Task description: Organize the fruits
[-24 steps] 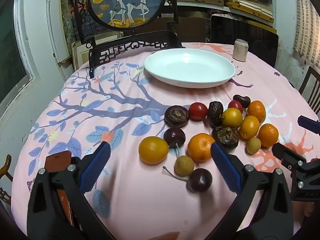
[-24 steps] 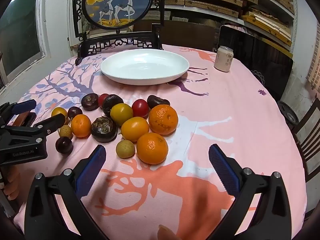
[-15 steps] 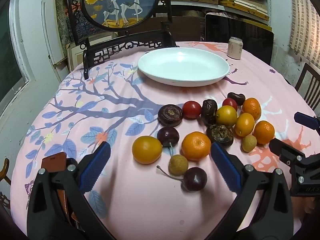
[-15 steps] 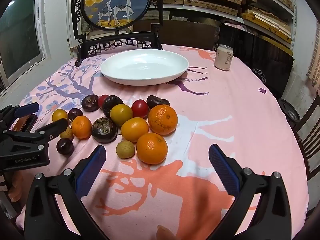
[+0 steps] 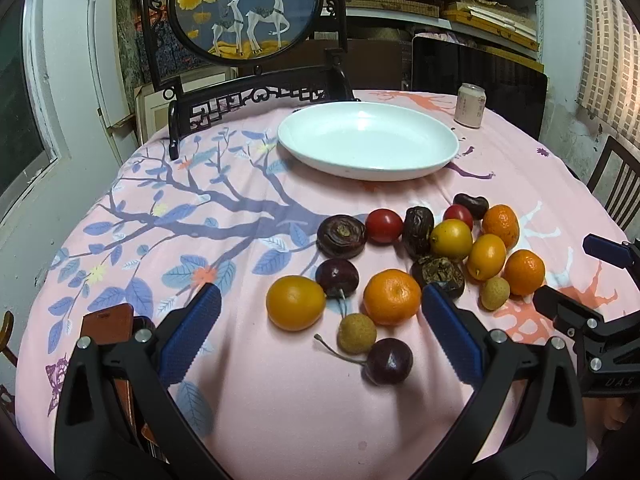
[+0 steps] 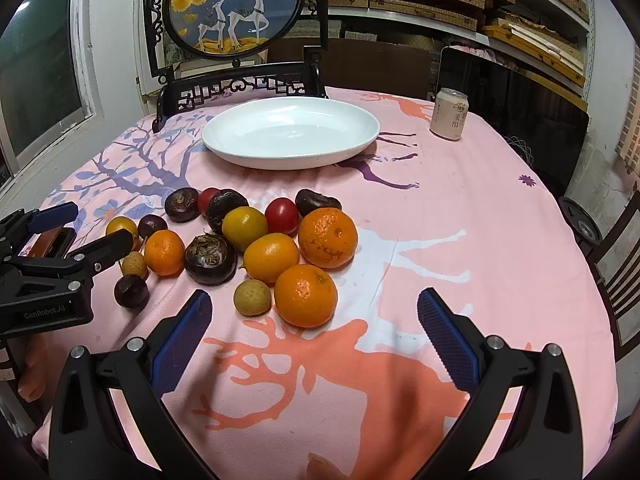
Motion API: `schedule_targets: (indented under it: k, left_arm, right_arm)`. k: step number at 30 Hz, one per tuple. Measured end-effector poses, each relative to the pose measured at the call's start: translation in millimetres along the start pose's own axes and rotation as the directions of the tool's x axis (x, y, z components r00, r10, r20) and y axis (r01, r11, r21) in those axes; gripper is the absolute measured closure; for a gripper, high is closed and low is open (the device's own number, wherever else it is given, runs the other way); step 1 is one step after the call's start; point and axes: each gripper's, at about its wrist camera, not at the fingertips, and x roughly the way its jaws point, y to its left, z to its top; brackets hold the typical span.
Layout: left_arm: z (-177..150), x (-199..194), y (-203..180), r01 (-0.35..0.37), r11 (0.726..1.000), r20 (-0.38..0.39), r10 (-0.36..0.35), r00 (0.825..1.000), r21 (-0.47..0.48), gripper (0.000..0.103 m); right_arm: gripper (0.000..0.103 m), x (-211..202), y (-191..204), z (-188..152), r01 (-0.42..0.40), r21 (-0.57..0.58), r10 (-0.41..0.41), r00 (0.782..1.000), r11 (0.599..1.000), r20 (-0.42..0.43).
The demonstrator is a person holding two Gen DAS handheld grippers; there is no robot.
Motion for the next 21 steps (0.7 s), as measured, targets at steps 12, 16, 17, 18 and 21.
schedule_targets:
  k: [12,16,17,18,21]
  left_arm:
    - [-1.2,3.3,-0.4,-0.022,1.000,-0.020,0.022,1.000,0.014,0.002]
    - [-1.4,4.0,-0.3,-0.025,1.000,-0.024,0.025,0.999,0.013,0.002]
    - [-1.1,3.9,0.3,-0.023,1.000,-0.024,0.023,0.999,0.013,0.002]
    - [-1.1,3.9,0.4,-0.023,1.000,-0.024,0.023,0.999,0.013,0.002]
    - [-1.7,3.9,0.4,-0.027,0.999,-0.025,0.028,0.999,0.020,0.002]
  right_arm:
    - [0.001,-0.7,-3.1,0.5,-0.015,0.018,0.015,1.000,1.000,-0.006]
    - [0.001,-1.3,-3.2,0.5,-0.017,0.017,0.017,1.000,1.000,-0.005]
    - [0.001,-1.3,-3.1,0.5,-0.017,0.018,0.017,1.000,1.000,-0.005]
    - [0.001,-1.4,-3.1,0.5,-0.017,0.019,0.017,1.000,1.000,-0.006]
    - [0.001,-1.3,-3.0,0.6,-0.017,0.017,0.017,1.000,1.000,-0.005]
